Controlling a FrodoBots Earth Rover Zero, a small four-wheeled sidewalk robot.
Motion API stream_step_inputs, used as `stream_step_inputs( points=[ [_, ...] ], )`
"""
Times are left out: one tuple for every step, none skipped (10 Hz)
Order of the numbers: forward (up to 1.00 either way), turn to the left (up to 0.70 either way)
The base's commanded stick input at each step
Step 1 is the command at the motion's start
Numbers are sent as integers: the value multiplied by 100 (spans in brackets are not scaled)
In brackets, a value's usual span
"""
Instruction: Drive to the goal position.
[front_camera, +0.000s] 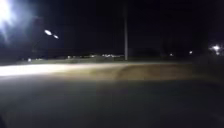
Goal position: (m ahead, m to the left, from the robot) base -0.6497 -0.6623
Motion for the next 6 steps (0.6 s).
stream_step_inputs(
  points=[
    [70, 0],
    [70, 0],
    [70, 0],
    [70, 0],
    [70, 0],
    [70, 0]
  ],
)
